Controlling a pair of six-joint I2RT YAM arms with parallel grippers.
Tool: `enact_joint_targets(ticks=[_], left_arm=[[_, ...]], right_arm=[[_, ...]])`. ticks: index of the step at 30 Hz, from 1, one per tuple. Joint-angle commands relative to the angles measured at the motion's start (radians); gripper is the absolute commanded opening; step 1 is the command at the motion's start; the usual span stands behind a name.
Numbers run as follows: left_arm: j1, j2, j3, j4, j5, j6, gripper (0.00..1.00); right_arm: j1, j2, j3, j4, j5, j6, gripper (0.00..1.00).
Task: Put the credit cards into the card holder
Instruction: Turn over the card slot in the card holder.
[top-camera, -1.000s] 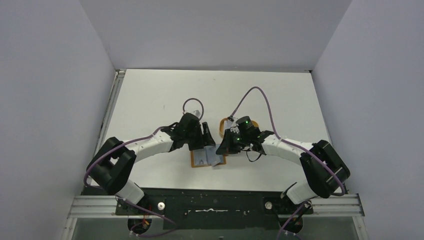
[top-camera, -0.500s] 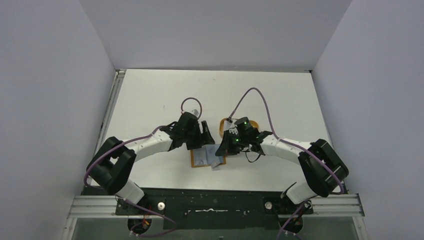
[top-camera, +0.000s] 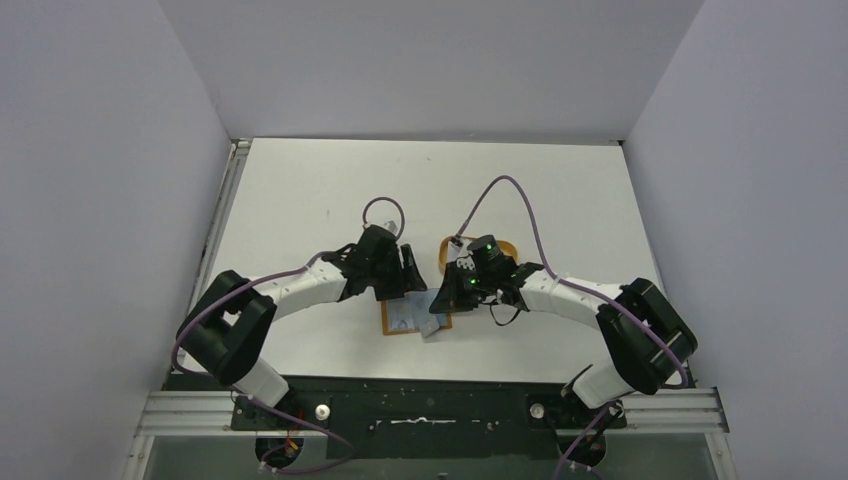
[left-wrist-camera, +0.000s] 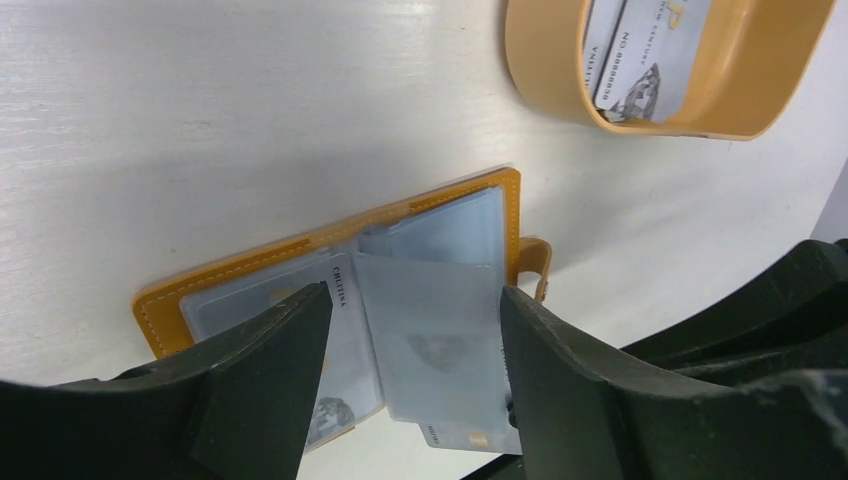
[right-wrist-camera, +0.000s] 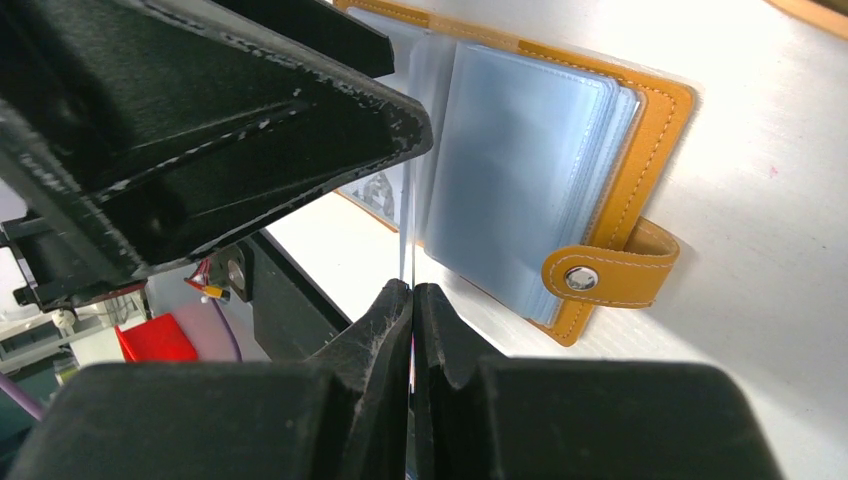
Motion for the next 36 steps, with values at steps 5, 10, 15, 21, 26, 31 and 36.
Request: enact_joint_targets(ticks=[5, 10, 15, 21, 26, 31, 36], left_arm=[[0.006, 0.02, 0.042, 0.004, -0.01, 0.02, 0.51], [0.007, 0.013, 0.031, -0.002, -0.018, 0.028, 0.39], [0.016, -0.004, 0.013, -0.009, -0.024, 0.033, 0.3], [0.027, -0.037, -0.01, -0.034, -0.038, 0.036, 0.21], [0.029, -0.073, -0.024, -0.061, -0.061, 0.04, 0.19], [0.032, -0.09, -0.028, -0.073, -0.06, 0.045, 0.19], [0.032, -0.098, -0.031, -0.067, -0.039, 0.045, 0.34]], right_arm=[[0.007, -0.012, 0.039, 0.018, -0.002, -0.021, 0.0], [0.007, -0.017, 0.035, 0.013, 0.002, -0.022, 0.0], [0.007, -0.018, 0.033, 0.006, 0.01, -0.026, 0.0], [0.007, -0.015, 0.036, 0.005, 0.016, -0.023, 0.0], [0.007, -0.011, 0.039, 0.004, 0.019, -0.021, 0.0], [0.008, -0.01, 0.039, 0.006, 0.021, -0.019, 0.0], [0.014, -0.009, 0.043, 0.006, 0.013, -0.022, 0.0]])
